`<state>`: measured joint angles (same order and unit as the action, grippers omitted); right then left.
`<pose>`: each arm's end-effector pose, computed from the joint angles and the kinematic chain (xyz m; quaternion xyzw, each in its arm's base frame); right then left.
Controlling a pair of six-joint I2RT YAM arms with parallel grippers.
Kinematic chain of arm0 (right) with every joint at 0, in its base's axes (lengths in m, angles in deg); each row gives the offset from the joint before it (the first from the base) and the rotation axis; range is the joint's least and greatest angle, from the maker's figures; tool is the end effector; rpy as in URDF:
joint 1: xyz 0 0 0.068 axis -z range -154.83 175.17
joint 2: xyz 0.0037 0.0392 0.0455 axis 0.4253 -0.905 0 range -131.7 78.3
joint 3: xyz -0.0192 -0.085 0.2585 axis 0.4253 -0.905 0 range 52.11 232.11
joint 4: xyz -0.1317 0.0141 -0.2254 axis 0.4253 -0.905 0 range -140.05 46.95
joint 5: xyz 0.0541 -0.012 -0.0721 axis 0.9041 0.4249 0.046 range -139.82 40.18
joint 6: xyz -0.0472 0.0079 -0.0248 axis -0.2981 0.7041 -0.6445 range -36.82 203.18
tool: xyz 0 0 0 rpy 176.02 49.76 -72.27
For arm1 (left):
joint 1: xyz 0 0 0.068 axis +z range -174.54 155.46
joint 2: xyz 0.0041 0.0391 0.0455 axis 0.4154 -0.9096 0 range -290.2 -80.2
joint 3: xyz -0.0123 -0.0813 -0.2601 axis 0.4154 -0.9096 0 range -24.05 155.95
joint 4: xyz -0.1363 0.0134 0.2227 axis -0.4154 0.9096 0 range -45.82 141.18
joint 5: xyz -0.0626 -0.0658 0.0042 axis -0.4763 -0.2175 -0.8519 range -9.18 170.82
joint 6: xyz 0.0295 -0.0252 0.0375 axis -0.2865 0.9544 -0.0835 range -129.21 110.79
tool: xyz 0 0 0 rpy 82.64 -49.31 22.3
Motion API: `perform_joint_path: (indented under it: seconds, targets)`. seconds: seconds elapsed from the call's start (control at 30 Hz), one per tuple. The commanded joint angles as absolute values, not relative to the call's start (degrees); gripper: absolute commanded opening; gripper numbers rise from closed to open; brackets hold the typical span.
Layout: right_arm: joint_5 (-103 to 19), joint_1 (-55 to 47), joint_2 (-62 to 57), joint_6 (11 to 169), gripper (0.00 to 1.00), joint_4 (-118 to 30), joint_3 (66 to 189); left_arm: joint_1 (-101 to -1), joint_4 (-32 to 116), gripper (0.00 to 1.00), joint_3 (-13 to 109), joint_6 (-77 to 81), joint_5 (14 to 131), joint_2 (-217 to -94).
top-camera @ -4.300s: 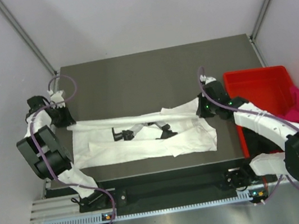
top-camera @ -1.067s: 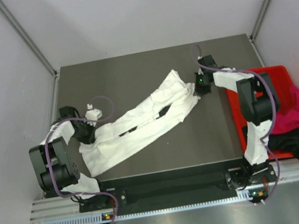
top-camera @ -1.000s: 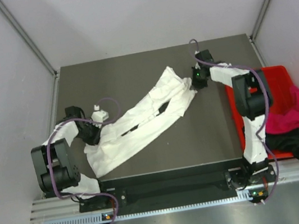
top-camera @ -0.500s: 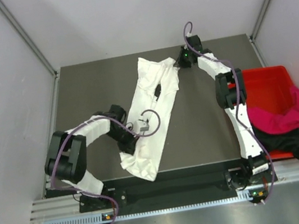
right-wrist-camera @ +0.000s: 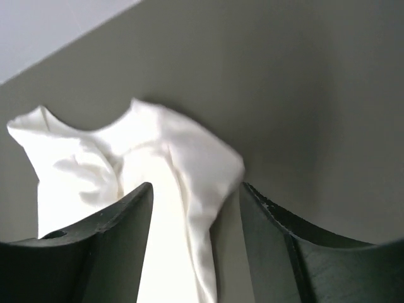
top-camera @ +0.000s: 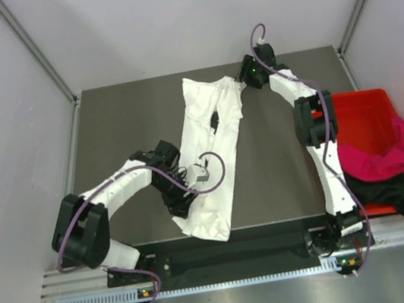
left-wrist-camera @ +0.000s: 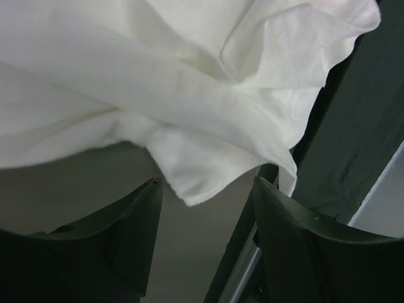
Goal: Fold and stack the t-shirts
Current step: Fold the tshirt
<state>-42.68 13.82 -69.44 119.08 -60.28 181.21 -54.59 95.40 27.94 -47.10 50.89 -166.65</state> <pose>0.5709 0.1192 0.1688 0.1613 0.8745 0.2327 0.3939 0.2053 -0.1393 0.1832 0.5475 0.7952 -0.2550 0.0540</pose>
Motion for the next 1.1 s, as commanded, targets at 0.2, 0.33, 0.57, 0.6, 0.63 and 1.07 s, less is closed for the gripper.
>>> perform_joint_path:
  seconds: [0.2, 0.33, 0.57, 0.6, 0.63, 1.07]
  targets:
    - [-43.1, 13.7, -52.8, 120.6, 0.49, -52.6, 157.9, -45.2, 99.7, 0.64, 25.2, -42.0, 67.7, -161.3]
    - [-38.9, 13.5, -59.8, 125.4, 0.48, -52.2, 161.9, -41.9, 99.6, 0.64, 27.0, -41.1, 66.0, -161.6]
    - [-40.1, 13.7, -66.6, 132.4, 0.00, -48.2, 168.4, -41.8, 100.4, 0.64, 27.0, -41.0, 64.1, -161.5]
    - [-39.4, 13.6, -67.6, 133.4, 0.00, -47.8, 172.1, -41.8, 100.3, 0.64, 26.8, -41.0, 64.3, -161.6]
    - [-38.9, 13.6, -70.1, 134.0, 0.00, -47.6, 174.7, -41.8, 100.3, 0.64, 26.8, -41.1, 64.2, -161.8]
    - [-42.3, 13.7, -61.9, 129.4, 0.62, -46.6, 174.9, -44.5, 97.4, 0.65, 28.7, -39.0, 58.1, -165.6]
